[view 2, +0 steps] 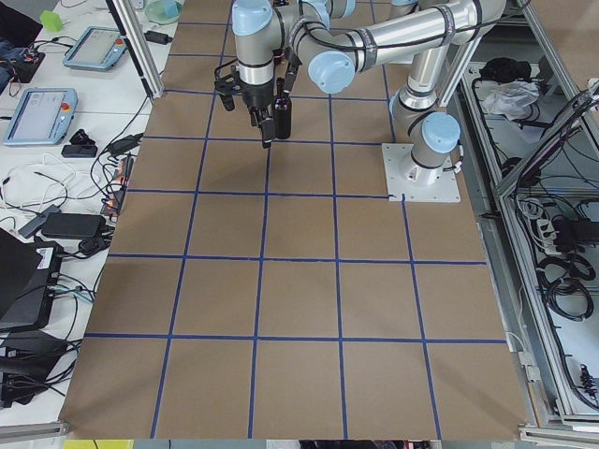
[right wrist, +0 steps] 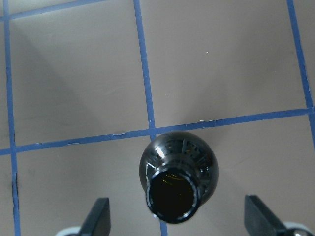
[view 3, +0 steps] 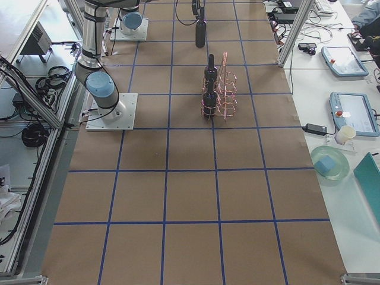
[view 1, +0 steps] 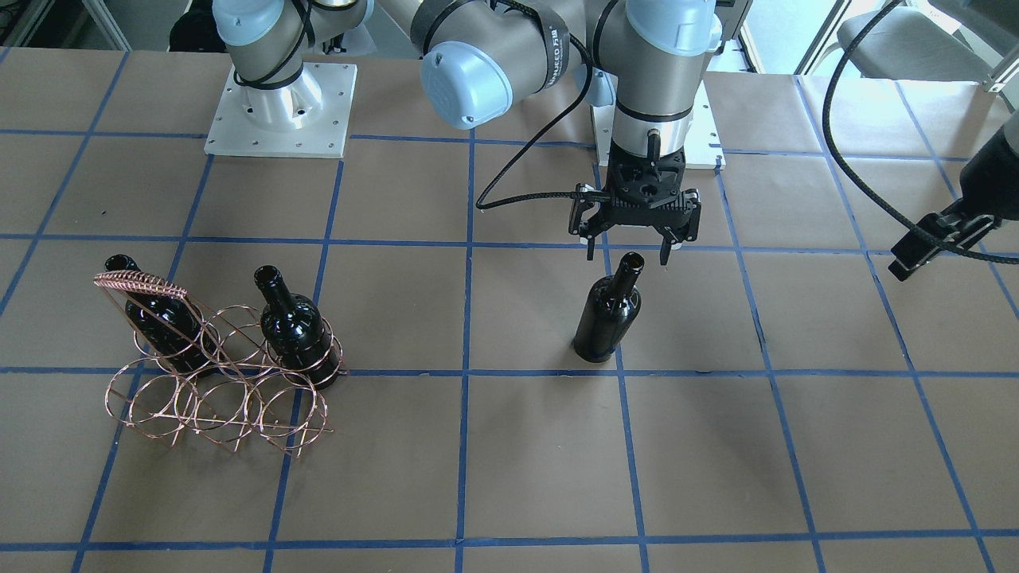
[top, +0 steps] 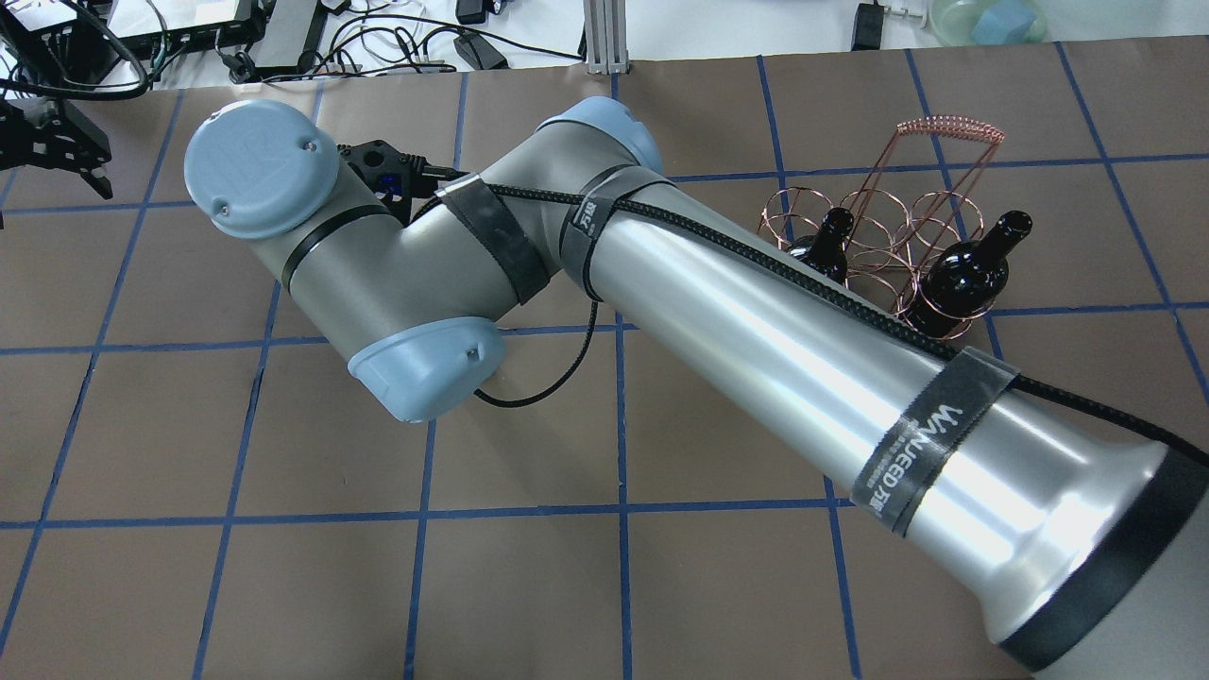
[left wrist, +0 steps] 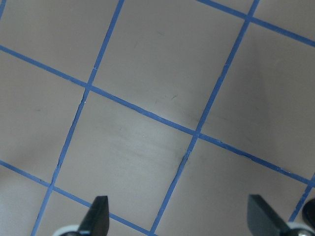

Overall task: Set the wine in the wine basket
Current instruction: 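Lower the right gripper onto the bottle neck and close it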

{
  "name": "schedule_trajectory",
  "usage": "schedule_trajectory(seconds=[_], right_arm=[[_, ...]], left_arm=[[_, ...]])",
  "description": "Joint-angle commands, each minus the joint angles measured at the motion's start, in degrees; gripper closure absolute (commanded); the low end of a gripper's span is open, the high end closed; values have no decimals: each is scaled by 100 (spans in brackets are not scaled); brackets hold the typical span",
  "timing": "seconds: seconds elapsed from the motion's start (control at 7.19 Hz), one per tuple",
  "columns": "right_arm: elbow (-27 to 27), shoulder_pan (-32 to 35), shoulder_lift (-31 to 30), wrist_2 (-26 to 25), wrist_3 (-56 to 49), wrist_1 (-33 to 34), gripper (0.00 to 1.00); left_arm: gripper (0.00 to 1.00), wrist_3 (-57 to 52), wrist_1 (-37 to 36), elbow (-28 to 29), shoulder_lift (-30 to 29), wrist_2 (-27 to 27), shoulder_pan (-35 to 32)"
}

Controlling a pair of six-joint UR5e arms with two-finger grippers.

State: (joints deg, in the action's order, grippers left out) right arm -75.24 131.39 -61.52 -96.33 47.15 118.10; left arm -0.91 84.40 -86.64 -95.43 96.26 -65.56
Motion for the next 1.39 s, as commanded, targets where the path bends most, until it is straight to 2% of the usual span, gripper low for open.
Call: schedule_trajectory(seconds=[0.0,0.56,1.25], right_arm=[[1,-17,9,-105,-179,46,5],[-35,-34,17,-87,-241,46,32],[-35,-78,17,-79,-285,178,43]], left_arm=[[0,3,-11,-46,-1,7,0],[0,12,-11,-63,-1,-1,0],[0,47,-11,-63,-1,-28,-18]])
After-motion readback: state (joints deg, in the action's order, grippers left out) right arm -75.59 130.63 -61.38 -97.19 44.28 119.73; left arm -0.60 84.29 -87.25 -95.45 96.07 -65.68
